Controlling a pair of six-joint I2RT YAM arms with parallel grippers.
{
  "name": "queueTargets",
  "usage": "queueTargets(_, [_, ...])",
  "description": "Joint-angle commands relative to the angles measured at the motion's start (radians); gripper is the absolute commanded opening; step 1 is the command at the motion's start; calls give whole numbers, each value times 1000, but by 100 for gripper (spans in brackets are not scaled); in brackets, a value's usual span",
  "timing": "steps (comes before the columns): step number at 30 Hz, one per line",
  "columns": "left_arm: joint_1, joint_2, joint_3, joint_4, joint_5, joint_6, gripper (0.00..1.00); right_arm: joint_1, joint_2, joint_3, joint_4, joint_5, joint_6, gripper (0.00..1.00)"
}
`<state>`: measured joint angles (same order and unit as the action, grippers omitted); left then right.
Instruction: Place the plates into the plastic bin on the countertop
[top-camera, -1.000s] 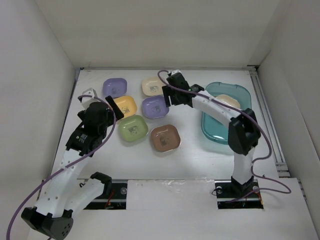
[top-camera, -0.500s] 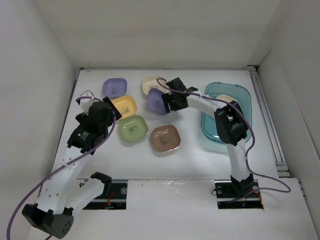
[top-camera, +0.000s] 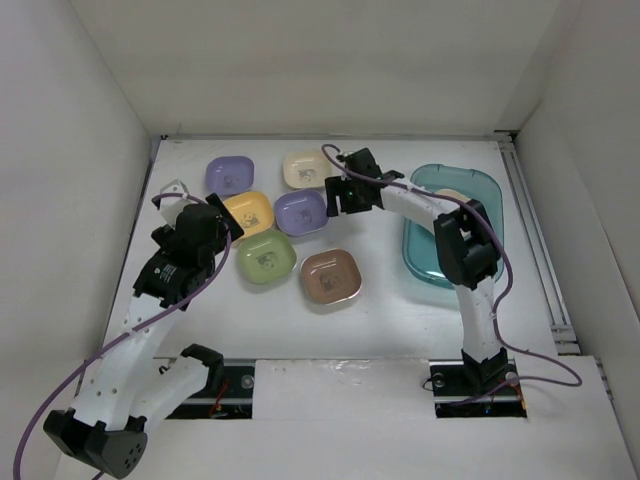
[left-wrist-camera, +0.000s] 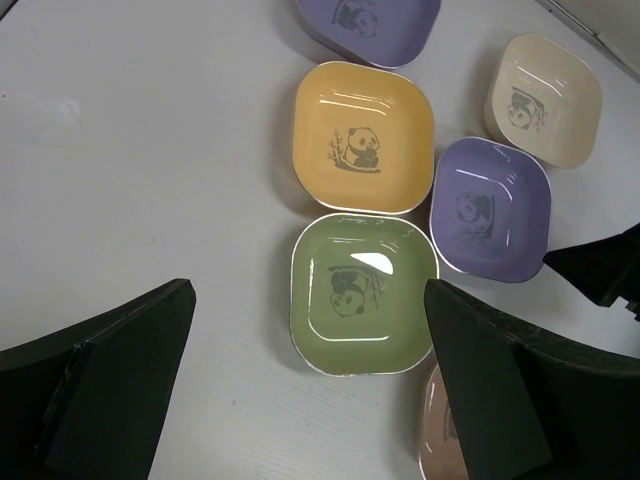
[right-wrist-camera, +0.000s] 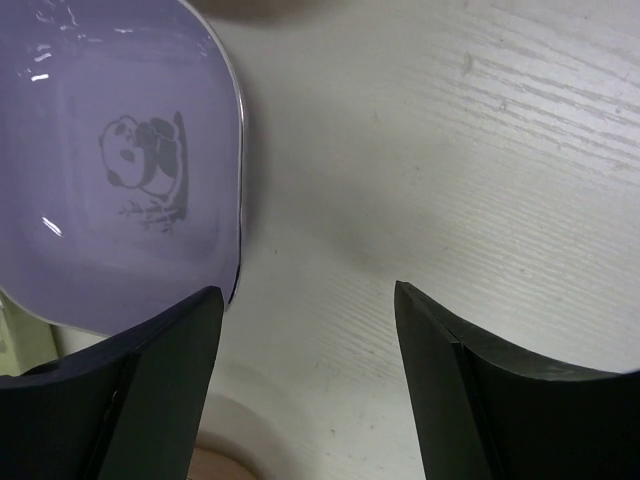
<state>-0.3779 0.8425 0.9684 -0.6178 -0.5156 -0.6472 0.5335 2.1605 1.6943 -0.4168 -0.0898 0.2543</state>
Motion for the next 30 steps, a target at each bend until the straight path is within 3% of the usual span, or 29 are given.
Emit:
queueTargets(1, [2, -2, 23, 26, 11, 15, 100, -10, 18, 41, 84, -74, 49, 75])
queueTargets(8, [2, -2, 23, 35, 20, 24, 100, 11, 77, 142, 34, -64, 60, 75])
queueTargets(15, [2, -2, 23, 35, 20, 24, 100, 22, 180, 264, -80, -30, 60, 61])
queueTargets(21, [2, -2, 23, 35, 29, 34, 100, 22, 194, 268, -134, 10, 33, 39])
queueTargets(22, [2, -2, 23, 35, 29, 34, 100, 22, 194, 268, -134, 21, 33, 31])
queueTargets(24, [2, -2, 23, 35, 29, 34, 100, 22, 182, 239, -134, 31, 22, 24])
queueTargets(25, [2, -2, 23, 35, 29, 34, 100, 13, 171, 229, -143, 44, 22, 14])
queueTargets(30, [2, -11, 23, 35, 29, 34, 100, -24, 85, 134, -119, 35, 13, 0])
